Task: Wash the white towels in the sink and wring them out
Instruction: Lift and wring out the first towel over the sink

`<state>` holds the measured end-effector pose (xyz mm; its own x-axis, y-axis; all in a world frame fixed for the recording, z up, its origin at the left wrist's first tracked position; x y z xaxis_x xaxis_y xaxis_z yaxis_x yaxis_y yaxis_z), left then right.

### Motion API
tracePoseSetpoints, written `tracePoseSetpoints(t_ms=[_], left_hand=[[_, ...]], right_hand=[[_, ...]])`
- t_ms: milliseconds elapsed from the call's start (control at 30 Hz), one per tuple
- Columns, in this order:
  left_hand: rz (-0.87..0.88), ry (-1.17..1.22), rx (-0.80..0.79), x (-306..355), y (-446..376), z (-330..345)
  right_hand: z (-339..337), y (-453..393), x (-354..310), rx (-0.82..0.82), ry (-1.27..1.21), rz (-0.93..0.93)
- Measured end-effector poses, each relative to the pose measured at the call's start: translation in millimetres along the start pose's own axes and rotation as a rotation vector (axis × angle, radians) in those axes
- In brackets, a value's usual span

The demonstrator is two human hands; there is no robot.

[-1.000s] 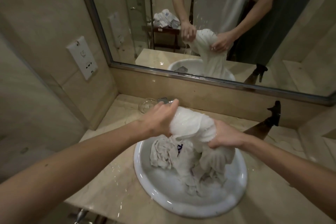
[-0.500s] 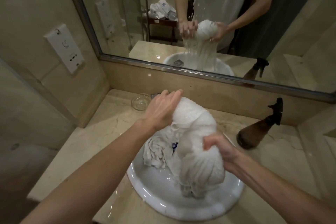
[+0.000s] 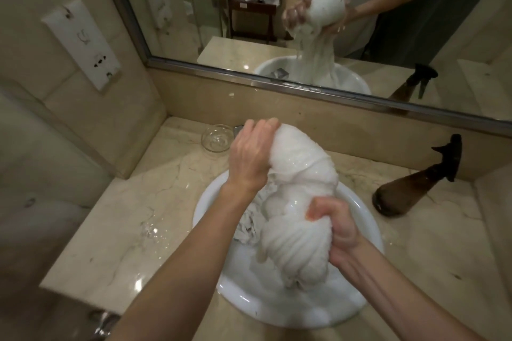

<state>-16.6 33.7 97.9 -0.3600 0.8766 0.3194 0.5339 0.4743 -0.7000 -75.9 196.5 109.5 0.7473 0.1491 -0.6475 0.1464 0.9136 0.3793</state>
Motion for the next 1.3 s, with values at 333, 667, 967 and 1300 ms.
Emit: tracePoseSetpoints(t_ms=[333,667,967,1300], left_hand=[[0.007,-0.171,-0.475,-23,11,-41],[-0.200,0.017,-0.738,-46,25,-77],[-0.673,0.491,-1.141,-73,32,-107],[-1.161,1.344,-1.094,-84,59,-113]], right_hand=[[-31,-2,4,-0.047,0.150,0.231],[-41,-11,-21,-0.302,0.857,0.393],[-36,5,26,-0.016,1.112,-0.157],[-30,7,-44,0.113,1.556,-0.436]])
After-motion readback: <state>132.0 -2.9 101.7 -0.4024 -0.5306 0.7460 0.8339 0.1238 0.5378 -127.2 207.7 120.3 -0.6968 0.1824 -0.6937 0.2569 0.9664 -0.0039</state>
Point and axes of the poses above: each hand's wrist, its own y-axis away from the middle knuckle, its own z-axis out of the palm, x = y × z, the point moved 1 cm from there along -y, towards the middle knuckle, and after that the axes turned 2 degrees about -x, right-handed, at the moved point
